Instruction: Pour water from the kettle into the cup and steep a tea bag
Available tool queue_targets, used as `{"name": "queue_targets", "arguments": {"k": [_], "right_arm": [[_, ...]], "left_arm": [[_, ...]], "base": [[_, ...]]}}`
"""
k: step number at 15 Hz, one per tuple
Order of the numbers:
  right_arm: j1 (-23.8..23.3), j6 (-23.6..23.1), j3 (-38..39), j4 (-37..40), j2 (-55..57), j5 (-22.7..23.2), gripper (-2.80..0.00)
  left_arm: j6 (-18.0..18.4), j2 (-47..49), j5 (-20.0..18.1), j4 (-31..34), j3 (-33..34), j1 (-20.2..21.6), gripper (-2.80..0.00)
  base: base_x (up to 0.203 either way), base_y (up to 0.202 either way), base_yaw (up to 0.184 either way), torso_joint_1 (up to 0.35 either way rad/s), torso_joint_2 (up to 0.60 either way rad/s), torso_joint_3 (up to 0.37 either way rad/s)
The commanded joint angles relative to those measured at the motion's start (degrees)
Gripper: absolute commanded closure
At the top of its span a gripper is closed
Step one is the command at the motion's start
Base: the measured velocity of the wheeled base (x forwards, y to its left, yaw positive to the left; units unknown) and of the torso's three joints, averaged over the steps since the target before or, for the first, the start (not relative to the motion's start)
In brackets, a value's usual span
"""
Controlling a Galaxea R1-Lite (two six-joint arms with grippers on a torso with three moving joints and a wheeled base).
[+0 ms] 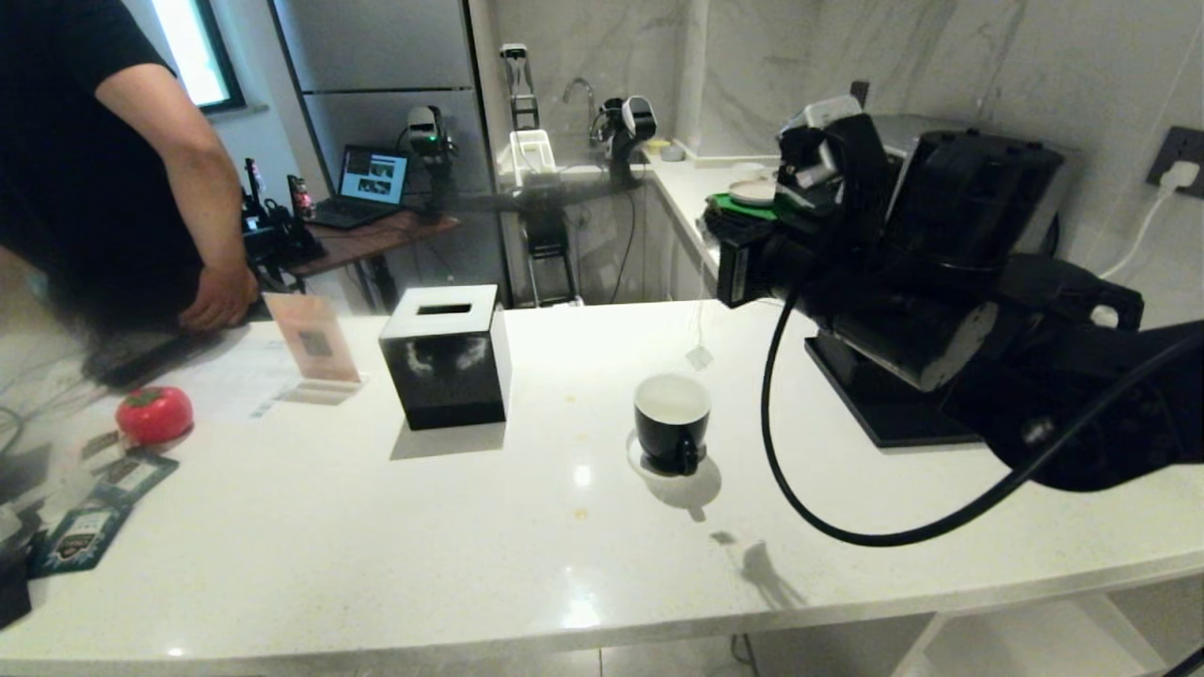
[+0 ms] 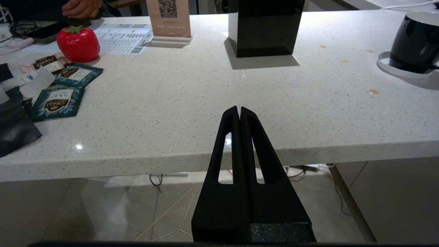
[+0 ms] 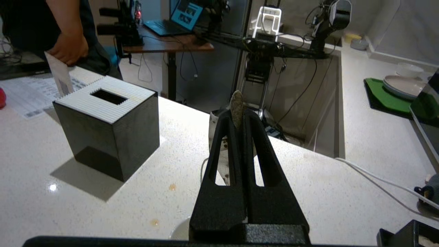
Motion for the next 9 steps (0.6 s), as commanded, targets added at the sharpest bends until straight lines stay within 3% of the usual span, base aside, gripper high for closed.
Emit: {"name": "queue_targets", "arguments": {"k": [1,9], "right_arm": [[0.1,0.0,0.6,-0.9,0.3,0.0,0.0],[0.2,0.1,1.7,-1.2,-0.2,-0.1,0.0]], "left_arm": [[0.0,0.1,0.0,0.0,0.0,0.0,0.0],[0.0,0.1,0.0,0.0,0.0,0.0,0.0]], "base": [[0.0,0.0,0.0,0.0,0.0,0.0],[0.0,0.0,0.0,0.0,0.0,0.0]]}}
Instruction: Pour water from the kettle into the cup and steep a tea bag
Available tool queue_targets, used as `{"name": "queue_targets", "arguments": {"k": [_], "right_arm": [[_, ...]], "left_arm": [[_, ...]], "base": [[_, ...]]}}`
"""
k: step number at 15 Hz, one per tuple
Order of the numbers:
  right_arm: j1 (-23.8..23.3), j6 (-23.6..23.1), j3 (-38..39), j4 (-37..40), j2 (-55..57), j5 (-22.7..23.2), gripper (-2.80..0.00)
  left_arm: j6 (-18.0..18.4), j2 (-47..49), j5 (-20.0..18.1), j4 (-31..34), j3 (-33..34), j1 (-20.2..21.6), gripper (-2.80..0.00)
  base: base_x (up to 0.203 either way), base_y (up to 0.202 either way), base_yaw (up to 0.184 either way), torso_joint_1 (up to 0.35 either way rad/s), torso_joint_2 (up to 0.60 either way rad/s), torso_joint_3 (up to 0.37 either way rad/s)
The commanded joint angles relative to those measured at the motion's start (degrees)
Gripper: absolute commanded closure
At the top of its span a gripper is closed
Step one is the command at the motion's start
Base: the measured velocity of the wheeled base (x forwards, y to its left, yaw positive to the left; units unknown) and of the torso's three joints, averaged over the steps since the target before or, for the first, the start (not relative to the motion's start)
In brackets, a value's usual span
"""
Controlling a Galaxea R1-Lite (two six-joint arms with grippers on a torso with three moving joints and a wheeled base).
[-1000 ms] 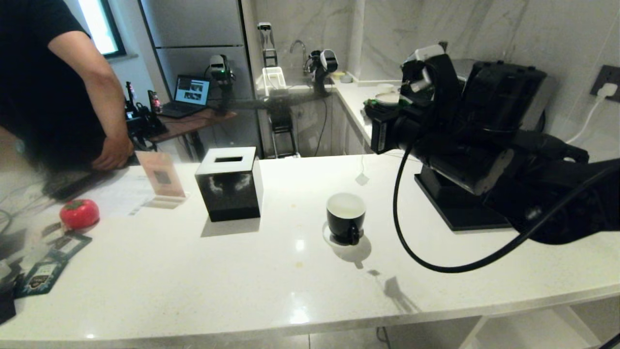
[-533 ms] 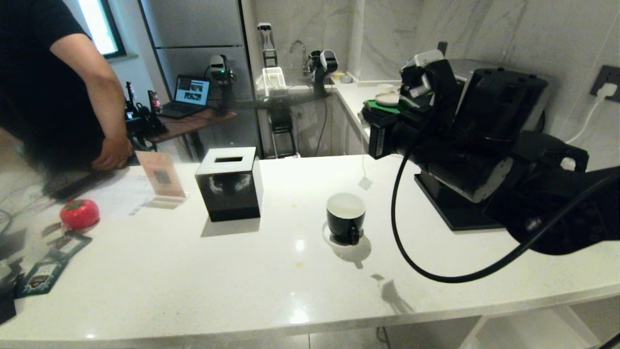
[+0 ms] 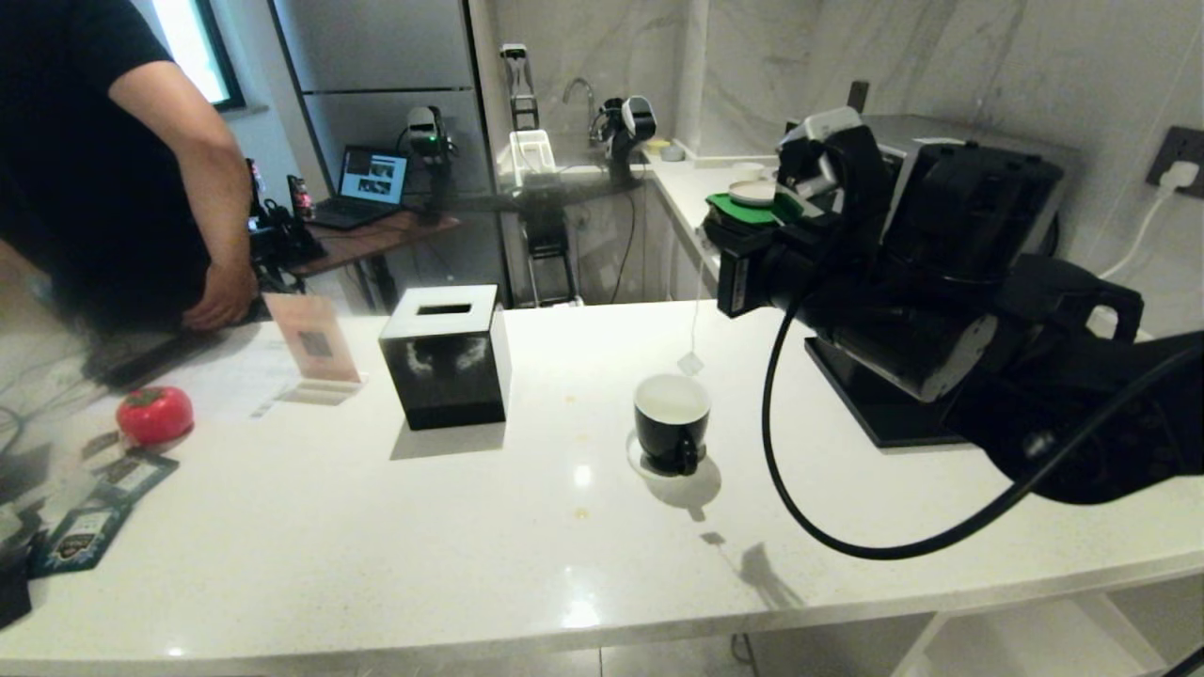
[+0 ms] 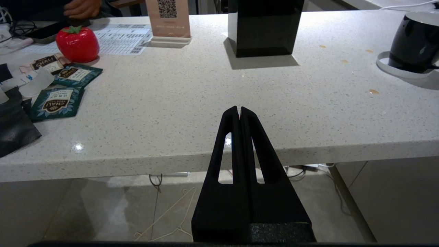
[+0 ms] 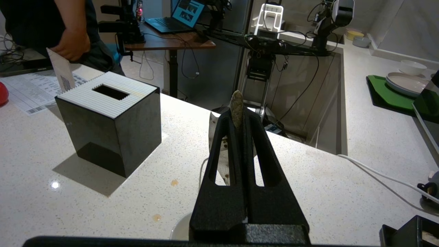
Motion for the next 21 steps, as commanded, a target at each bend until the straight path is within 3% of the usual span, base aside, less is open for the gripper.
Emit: {"name": "queue_targets", "arguments": {"k": [1,21], "right_arm": [[0.0,0.0,-0.2,-0.3,0.0,0.0,0.0],[0.0,0.0,-0.7,-0.3,1.1,0.2,0.0]], "left_arm": [[0.0,0.1,0.0,0.0,0.0,0.0,0.0],[-0.7,0.1,0.2,0.0,0.0,0.0,0.0]], "base": [[0.0,0.0,0.0,0.0,0.0,0.0],[0.0,0.0,0.0,0.0,0.0,0.0]]}}
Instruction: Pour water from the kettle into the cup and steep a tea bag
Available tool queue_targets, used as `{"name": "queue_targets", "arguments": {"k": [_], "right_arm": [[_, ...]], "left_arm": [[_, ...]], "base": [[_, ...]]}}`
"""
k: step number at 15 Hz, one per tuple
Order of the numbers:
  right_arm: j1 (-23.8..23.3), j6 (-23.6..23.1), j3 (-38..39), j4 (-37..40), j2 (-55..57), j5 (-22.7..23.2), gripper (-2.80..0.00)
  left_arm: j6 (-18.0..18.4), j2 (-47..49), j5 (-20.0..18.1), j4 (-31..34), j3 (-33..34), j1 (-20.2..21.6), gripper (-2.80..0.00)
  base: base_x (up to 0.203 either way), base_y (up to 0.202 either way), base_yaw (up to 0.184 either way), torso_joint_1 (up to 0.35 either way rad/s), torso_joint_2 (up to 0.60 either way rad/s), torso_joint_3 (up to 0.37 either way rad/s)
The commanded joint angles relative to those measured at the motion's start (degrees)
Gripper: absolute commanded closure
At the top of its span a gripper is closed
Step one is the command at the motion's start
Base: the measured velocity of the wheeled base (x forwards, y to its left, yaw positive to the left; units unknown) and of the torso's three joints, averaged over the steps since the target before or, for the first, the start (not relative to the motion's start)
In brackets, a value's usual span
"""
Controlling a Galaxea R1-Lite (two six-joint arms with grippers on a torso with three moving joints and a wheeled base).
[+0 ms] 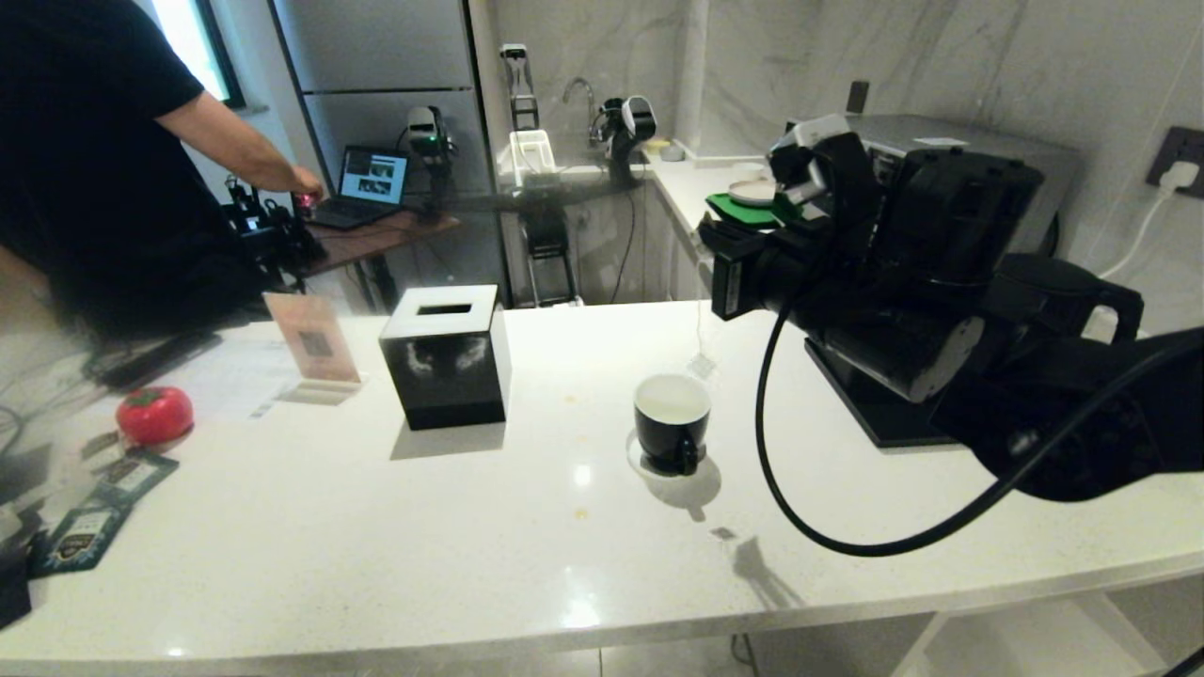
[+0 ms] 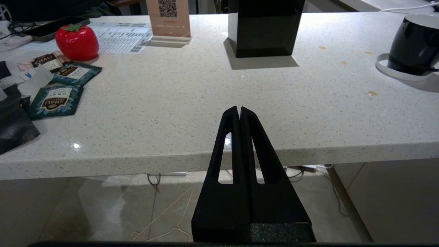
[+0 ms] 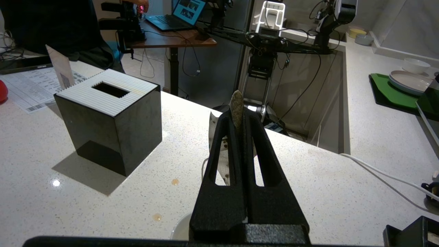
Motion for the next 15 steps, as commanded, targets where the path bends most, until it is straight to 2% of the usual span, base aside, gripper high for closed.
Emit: {"name": "queue_targets", "arguments": {"k": [1,12,15], "right_arm": [[0.0,-0.1,0.0,-0.3,0.0,0.0,0.0],[0.0,0.3,-1.1,-0.2,0.1,-0.1,0.0],[0.0,0.3,-1.4,-0.2,0.2,-0.3,0.0]], "left_arm": [[-0.1,0.1,0.1,0.0,0.0,0.0,0.0],[0.4,0.1,-0.3,0.0,0.0,0.0,0.0],[1.8,0.1,-0.7,0.0,0.0,0.0,0.0]], "base": [[0.0,0.0,0.0,0.0,0.0,0.0],[0.0,0.0,0.0,0.0,0.0,0.0],[0.0,0.0,0.0,0.0,0.0,0.0]]}}
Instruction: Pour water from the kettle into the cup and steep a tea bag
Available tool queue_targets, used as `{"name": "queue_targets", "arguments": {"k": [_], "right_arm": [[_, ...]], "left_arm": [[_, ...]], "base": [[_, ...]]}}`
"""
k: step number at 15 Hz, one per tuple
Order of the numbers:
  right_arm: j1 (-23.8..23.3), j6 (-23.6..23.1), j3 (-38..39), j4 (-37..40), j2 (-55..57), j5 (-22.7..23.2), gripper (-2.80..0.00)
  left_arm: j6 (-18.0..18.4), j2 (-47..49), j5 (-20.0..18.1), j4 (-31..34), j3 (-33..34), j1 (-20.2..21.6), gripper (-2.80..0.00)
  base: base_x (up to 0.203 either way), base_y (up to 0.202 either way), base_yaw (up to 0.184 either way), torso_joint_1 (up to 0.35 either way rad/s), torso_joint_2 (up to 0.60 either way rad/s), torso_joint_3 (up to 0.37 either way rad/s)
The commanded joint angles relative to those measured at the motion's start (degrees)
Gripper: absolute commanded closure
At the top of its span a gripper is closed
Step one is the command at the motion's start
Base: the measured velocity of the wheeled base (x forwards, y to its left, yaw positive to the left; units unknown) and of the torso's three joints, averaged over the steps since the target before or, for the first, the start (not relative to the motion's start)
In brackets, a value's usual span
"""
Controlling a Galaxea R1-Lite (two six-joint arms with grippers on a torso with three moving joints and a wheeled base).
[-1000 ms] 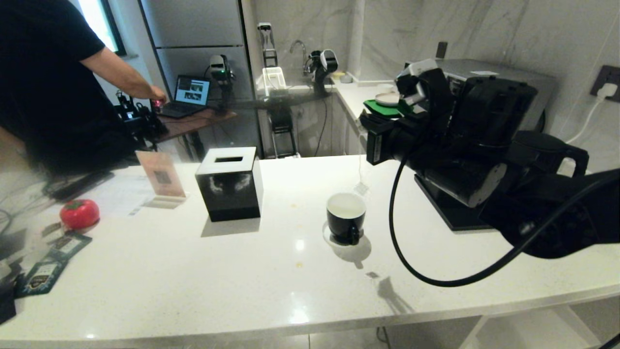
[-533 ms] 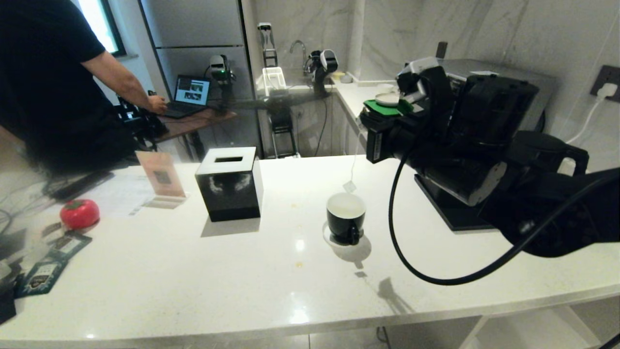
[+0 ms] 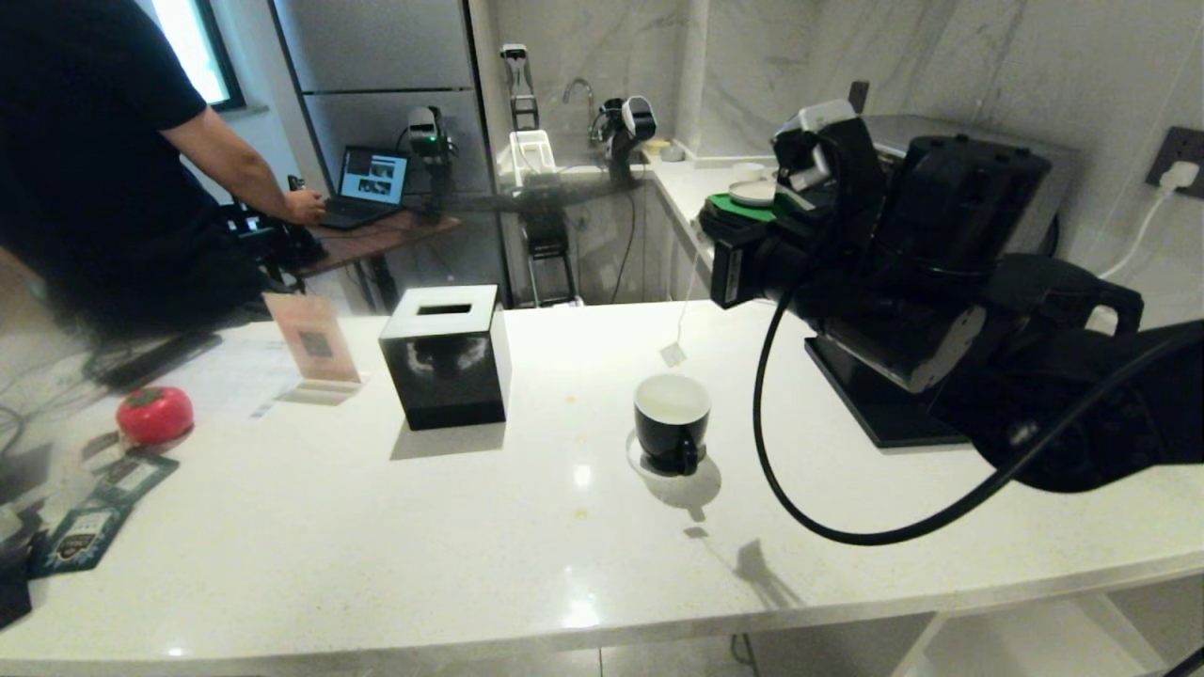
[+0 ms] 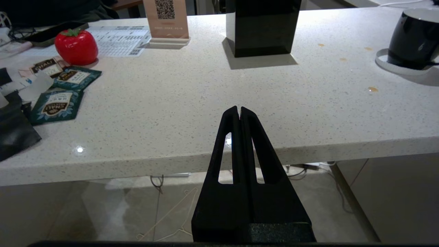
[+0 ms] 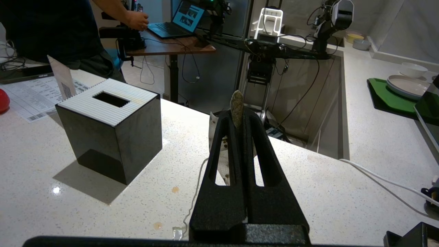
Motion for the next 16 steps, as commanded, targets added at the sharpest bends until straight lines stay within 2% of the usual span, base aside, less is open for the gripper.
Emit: {"name": "queue_targets", "arguments": {"k": [1,5,16], "right_arm": [[0.0,-0.1,-0.1,-0.2,0.2,-0.1,0.0],[0.0,-0.2,-0.2,-0.2,0.7,-0.3,0.0],[0.0,-0.3,-0.3,-0.2,1.2,-0.2,0.0]], "left_arm": [[0.1,0.1,0.0,0.0,0.0,0.0,0.0],[1.8,0.1,0.1,-0.9,0.0,0.0,0.0],[2.6,0.1,0.1,-5.9,0.0,0.0,0.0]], "base": [[0.0,0.0,0.0,0.0,0.0,0.0],[0.0,0.0,0.0,0.0,0.0,0.0],[0.0,0.0,0.0,0.0,0.0,0.0]]}}
